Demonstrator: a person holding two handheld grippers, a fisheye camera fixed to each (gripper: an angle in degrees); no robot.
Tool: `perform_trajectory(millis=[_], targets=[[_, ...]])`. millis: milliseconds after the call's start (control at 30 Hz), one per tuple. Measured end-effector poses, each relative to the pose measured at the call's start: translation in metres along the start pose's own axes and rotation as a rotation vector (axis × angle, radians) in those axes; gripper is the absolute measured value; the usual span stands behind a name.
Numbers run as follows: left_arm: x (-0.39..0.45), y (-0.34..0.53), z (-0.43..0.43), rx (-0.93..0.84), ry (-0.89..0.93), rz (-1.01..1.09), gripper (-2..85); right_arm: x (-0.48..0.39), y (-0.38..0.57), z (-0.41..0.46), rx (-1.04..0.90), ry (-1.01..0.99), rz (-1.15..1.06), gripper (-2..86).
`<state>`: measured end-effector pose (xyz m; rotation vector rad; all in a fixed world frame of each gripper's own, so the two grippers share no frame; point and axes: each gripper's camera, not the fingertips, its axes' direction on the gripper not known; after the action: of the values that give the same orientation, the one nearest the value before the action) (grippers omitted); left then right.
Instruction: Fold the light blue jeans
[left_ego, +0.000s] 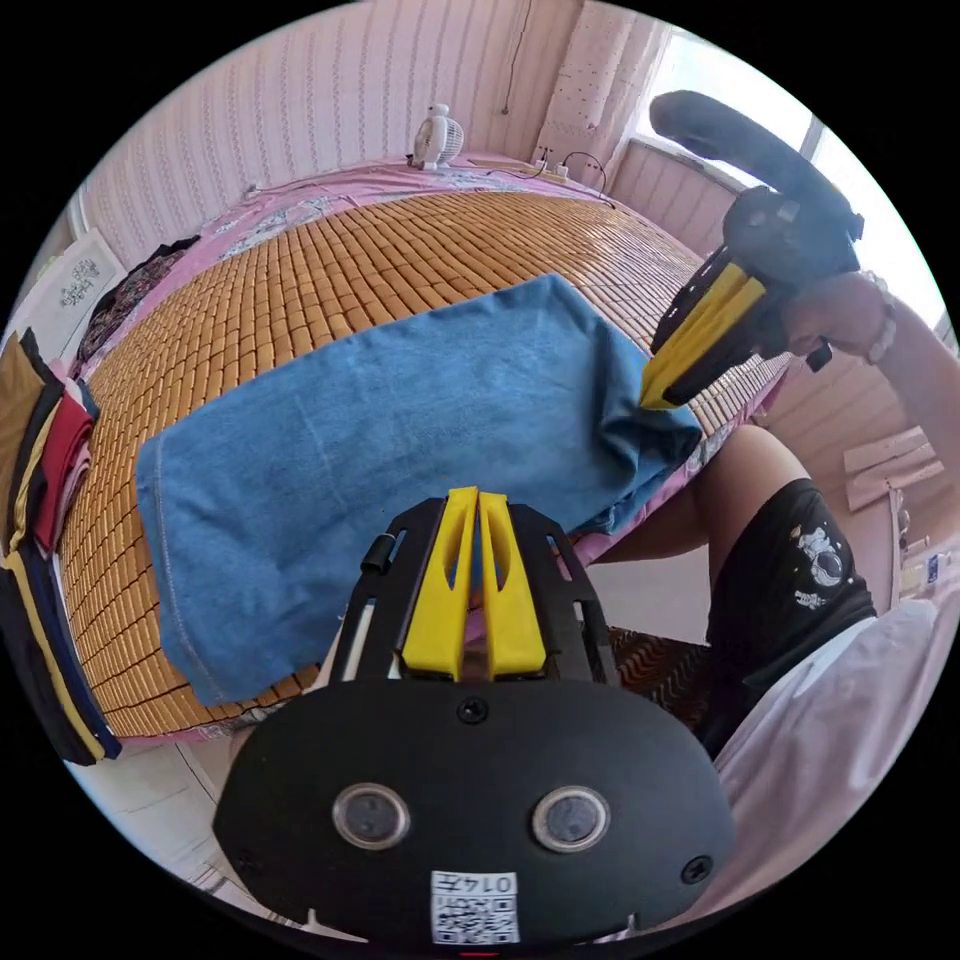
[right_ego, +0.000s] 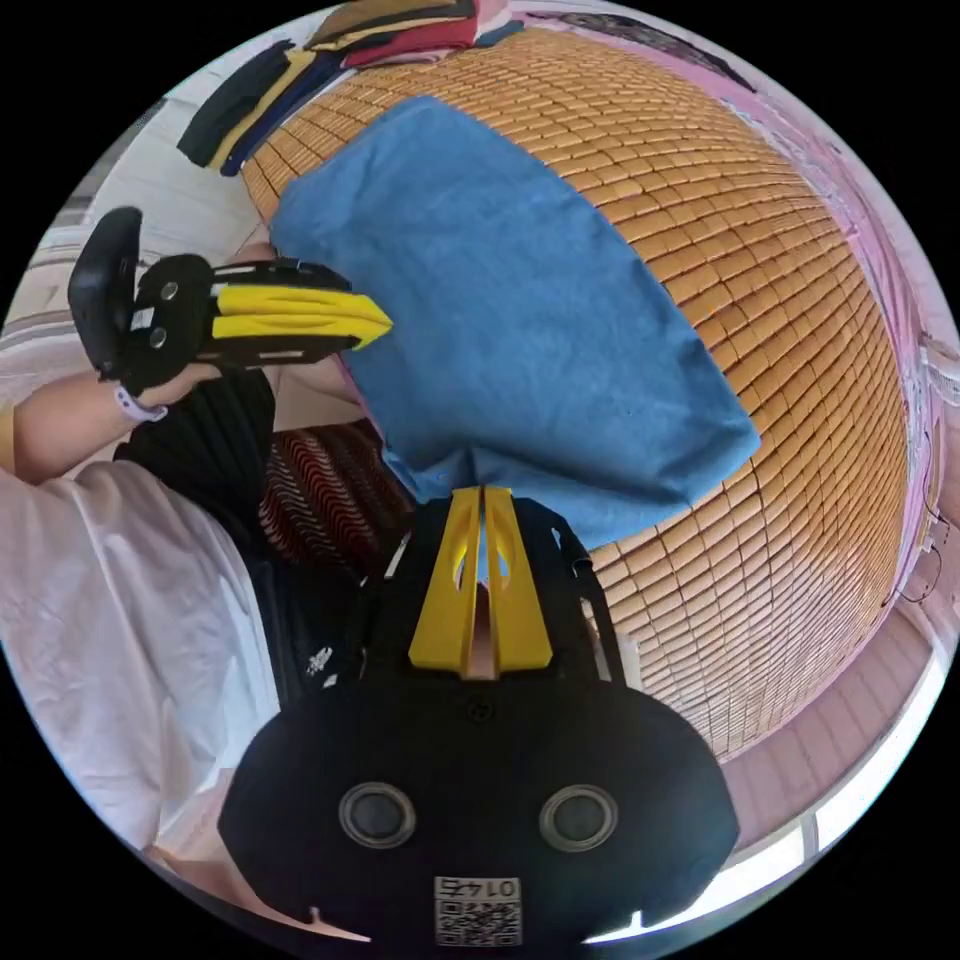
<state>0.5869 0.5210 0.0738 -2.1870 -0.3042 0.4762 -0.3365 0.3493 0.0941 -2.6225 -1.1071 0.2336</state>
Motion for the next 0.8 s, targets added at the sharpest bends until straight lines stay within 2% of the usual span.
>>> perform_trajectory(millis=[67, 200, 333, 400, 500, 667, 733, 800], targets=[[0.001, 0.002, 0.007, -0.031, 0.007, 0.017, -1.0, -0.001, 0.015, 0.016, -0.062, 0.02, 0.02, -0.8], [-0.01, 0.007, 0.002, 0.022, 0.062, -0.01, -1.0, 0.012, 0.048, 0.051, -0.127, -0.017, 0.146, -0.9], [-0.018, 0.008, -0.001, 0.042, 0.107, 0.037, -1.0, 0.016, 0.043, 0.029, 0.006, -0.076, 0.221, -1.0], [-0.021, 0.005, -0.003, 0.037, 0.125, 0.035, -1.0, 0.011, 0.013, -0.006, 0.191, -0.094, 0.183, -1.0], [-0.022, 0.002, -0.006, 0.02, 0.134, 0.029, -1.0, 0.0, -0.063, -0.032, 0.279, -0.028, 0.087, -0.9], [-0.017, -0.003, -0.012, -0.007, 0.113, 0.051, -1.0, -0.016, -0.208, -0.027, 0.188, 0.146, -0.043, -0.7], [-0.015, -0.002, -0.015, -0.003, 0.105, 0.07, -1.0, -0.014, -0.248, -0.011, 0.105, 0.202, -0.03, -0.5], [-0.017, 0.0, -0.017, 0.007, 0.123, 0.059, -1.0, -0.008, -0.272, 0.004, 0.027, 0.168, 0.041, -0.4]])
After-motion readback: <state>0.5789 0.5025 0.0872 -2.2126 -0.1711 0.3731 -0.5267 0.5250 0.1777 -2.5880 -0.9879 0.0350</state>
